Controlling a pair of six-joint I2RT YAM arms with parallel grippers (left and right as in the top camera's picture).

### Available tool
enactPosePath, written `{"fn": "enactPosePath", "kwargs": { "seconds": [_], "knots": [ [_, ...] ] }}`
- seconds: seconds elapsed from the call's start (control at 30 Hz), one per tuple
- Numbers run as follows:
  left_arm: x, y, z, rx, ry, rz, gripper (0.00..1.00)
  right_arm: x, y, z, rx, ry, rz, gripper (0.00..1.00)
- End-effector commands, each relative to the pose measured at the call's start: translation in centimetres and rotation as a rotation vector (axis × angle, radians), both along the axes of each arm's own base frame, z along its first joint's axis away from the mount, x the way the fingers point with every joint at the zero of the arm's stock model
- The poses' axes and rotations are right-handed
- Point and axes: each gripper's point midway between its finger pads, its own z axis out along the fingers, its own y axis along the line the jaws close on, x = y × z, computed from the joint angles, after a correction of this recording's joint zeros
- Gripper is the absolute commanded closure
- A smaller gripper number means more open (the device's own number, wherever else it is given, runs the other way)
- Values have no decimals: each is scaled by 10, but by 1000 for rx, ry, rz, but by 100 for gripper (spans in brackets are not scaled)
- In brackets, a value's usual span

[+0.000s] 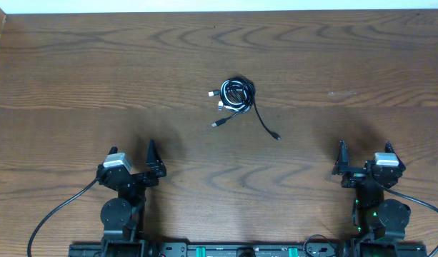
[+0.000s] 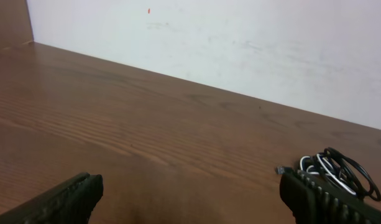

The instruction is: Untangle cables

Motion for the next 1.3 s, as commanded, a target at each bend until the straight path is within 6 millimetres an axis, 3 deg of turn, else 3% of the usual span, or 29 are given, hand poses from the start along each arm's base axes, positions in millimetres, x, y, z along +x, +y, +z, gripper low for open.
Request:
{"fn": "enactPosePath", "kwargs": {
  "seconds": [0.0,0.13,0.23,0.27,0.37,0.6,0.8,0.97,1.03,1.27],
  "knots": [
    [-1,6,-10,14,25,35,2,0,1,-1,14,0,3,1],
    [1,2,13,4,-63,13,2,0,1,-1,14,0,3,1],
    [-2,0,45,-1,-151,-1,2,0,1,-1,14,0,3,1],
    [-6,-8,64,-2,-182,-50,2,0,1,-1,14,0,3,1],
    [-14,-21,86,-17,-171,-126,2,0,1,-1,14,0,3,1],
    [-30,-39,120,-93,60,-225,2,0,1,-1,14,0,3,1],
    [-23,-53,153,-132,349,-285,2,0,1,-1,14,0,3,1],
    [1,-54,170,-154,601,-269,2,0,1,-1,14,0,3,1],
    [23,-55,172,-164,711,-261,2,0,1,-1,13,0,3,1],
    [89,-77,139,-236,846,-349,2,0,1,-1,14,0,3,1]
  ]
}}
